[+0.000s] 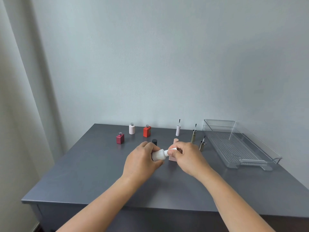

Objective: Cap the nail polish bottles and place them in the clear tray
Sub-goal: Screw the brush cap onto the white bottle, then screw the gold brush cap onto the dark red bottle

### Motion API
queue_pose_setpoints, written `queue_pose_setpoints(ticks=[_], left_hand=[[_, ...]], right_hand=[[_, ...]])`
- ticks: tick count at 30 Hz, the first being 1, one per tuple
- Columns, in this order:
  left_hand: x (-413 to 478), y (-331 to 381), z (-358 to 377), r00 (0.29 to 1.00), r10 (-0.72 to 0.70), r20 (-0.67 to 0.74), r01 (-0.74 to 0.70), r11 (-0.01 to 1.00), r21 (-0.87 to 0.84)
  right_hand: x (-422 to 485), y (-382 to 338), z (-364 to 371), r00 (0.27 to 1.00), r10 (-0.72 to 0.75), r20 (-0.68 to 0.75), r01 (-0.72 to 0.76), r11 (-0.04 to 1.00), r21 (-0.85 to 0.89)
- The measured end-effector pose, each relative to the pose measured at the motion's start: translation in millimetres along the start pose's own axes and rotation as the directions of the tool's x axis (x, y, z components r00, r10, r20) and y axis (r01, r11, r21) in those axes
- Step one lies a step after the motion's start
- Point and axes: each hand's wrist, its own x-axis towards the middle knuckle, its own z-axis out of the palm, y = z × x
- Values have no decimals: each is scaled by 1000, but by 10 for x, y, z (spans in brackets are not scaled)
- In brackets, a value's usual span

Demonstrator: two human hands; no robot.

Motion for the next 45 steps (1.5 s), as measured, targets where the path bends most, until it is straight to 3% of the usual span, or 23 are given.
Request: queue_pose_setpoints(ticks=[3,9,12,14,18,21,25,37,45], left_hand=[[5,-1,-4,1000,6,-1,-6,1000,11],[6,-47,-10,995,-28,97,34,998,-62],[-20,-89,6,988,-80,134,104,978,-180],[-26,-108,15,984,-104,145,133,969,-208],[-21,-99,58,976,-144,164,173,967,-184],[-9,-80,104,969,-161,185,190,970,-154],[-3,-71,165,967,-152,202,173,981,-91],[20,-6,203,969,-142,202,142,990,15],[-30,-62,90,962,-156,224,165,986,-23]], right_hand=[[-9,-20,-3,1000,2,-23,-1,999,37],[-86,5,-114,1000,8,21,-15,942,337],[-17,147,-284,977,99,-187,-15,915,404],[58,314,-411,910,206,-359,-39,907,420],[204,641,-510,841,326,-432,-209,932,297],[287,799,-477,850,381,-364,-364,924,119],[375,870,-402,865,424,-269,-431,902,36],[591,1043,-309,873,353,-337,-421,894,-153],[487,959,-320,870,313,-381,-369,926,-81]])
